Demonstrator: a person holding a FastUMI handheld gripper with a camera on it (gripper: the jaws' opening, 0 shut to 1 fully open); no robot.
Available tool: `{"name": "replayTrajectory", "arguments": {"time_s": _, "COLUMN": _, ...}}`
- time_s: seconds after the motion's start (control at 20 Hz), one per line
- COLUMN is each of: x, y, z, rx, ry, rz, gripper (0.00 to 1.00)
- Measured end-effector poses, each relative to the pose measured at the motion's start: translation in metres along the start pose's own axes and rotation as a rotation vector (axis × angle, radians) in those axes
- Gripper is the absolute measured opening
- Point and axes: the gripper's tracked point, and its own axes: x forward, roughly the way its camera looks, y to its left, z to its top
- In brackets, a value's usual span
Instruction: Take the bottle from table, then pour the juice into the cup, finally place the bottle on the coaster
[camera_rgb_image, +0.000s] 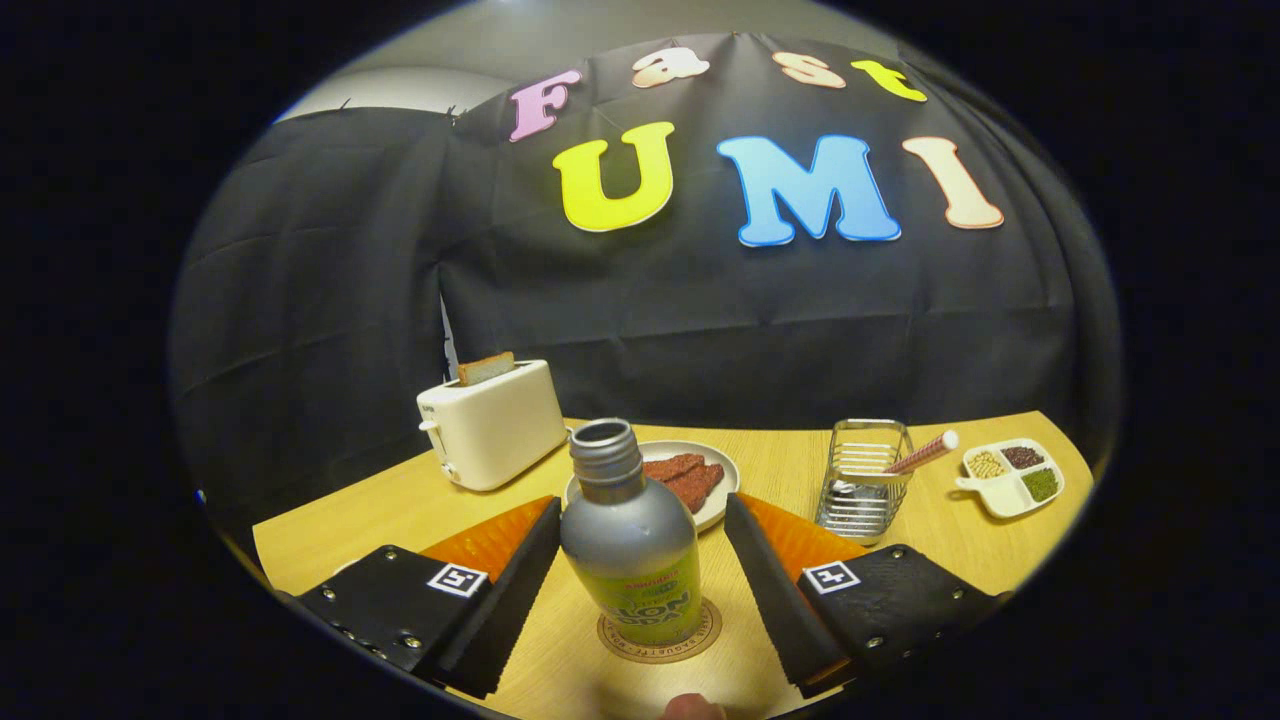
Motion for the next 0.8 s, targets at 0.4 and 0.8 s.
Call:
{"name": "replayTrajectory", "arguments": {"time_s": 0.4, "x": -0.104, "y": -0.025, "z": 0.16, "rx": -0.083, "ry": -0.183, "rz": -0.222, "gripper": 0.99}}
{"name": "replayTrajectory", "arguments": {"time_s": 0.8, "x": -0.181, "y": -0.075, "z": 0.247, "rx": -0.123, "ry": -0.195, "rz": -0.447, "gripper": 0.99}}
